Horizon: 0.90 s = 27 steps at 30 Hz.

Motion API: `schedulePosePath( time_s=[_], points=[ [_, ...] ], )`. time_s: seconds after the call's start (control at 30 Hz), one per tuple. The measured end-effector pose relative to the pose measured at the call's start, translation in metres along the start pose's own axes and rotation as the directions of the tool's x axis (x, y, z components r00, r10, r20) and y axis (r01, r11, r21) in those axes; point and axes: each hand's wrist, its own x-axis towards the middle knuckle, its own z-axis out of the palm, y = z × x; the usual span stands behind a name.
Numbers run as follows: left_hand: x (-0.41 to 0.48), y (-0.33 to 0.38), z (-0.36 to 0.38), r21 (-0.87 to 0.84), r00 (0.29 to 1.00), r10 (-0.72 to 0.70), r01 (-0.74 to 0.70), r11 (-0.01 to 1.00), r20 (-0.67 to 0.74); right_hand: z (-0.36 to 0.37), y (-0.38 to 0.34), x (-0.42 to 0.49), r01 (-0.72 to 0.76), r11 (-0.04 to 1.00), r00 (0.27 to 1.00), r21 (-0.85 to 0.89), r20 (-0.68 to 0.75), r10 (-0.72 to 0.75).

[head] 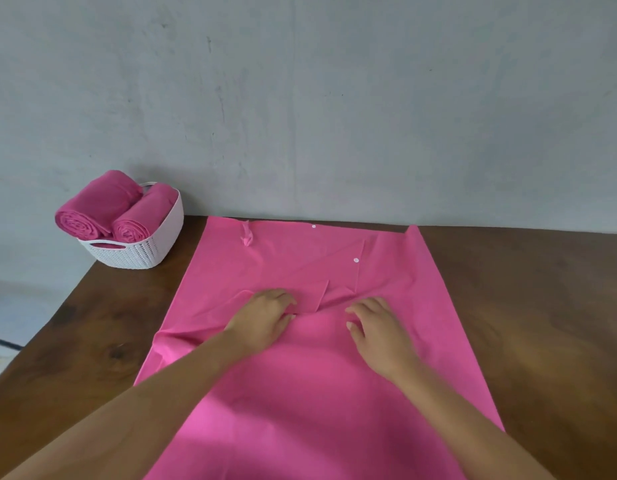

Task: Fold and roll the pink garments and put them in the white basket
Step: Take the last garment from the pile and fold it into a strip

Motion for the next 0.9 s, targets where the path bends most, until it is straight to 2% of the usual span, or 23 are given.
schedulePosePath(
  time_s=[0.17, 0.37, 0.53, 0.63, 0.73, 0.9],
  points=[
    [0.012, 0.003, 0.01, 0.036, 0.998, -0.039, 0.037, 0.999, 0.048, 0.003, -0.001, 0.027, 0.018, 1.0, 1.0, 0.002, -0.007, -0.018],
    [0.018, 0.001, 0.015, 0.077, 0.995, 0.051, -0.044, 0.996, -0.082, 0.008, -0.006, 0.044, 0.022, 1.0, 1.0, -0.017, 0.003, -0.022],
    [0.022, -0.014, 0.0, -0.226, 0.958, -0.222, 0.179, 0.957, -0.182, 0.004, -0.016, 0.069, 0.035, 0.999, 0.997, -0.005, -0.069, -0.035],
    [0.024, -0.033, -0.019, -0.4, 0.916, -0.321, 0.208, 0.892, -0.239, 0.001, -0.027, 0.098, 0.063, 0.998, 0.996, -0.016, -0.058, -0.064],
    [0.024, -0.057, -0.035, -0.465, 0.895, -0.376, 0.234, 0.853, -0.239, -0.001, -0.047, 0.13, 0.106, 0.994, 0.994, -0.001, -0.03, -0.106],
    [0.022, -0.099, -0.047, -0.47, 0.852, -0.456, 0.303, 0.829, -0.257, 0.011, -0.085, 0.184, 0.179, 0.983, 0.981, 0.043, 0.069, -0.182]
  ],
)
